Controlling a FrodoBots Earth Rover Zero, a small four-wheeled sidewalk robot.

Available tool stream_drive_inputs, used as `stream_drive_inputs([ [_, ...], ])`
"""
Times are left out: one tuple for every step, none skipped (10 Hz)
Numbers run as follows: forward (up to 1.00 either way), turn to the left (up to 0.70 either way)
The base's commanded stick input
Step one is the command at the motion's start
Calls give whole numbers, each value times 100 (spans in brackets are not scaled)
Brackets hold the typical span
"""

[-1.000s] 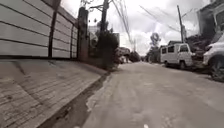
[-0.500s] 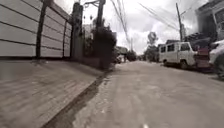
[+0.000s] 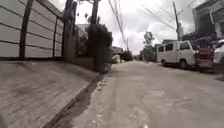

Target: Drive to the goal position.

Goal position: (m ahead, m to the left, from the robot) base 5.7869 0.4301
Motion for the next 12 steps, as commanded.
stream_drive_inputs([
  [100,-21],
  [100,-22],
  [100,-21],
  [100,-17],
  [100,-14],
  [100,-10],
  [100,-5],
  [100,-1],
  [100,0],
  [100,0],
  [100,0],
  [100,0],
])
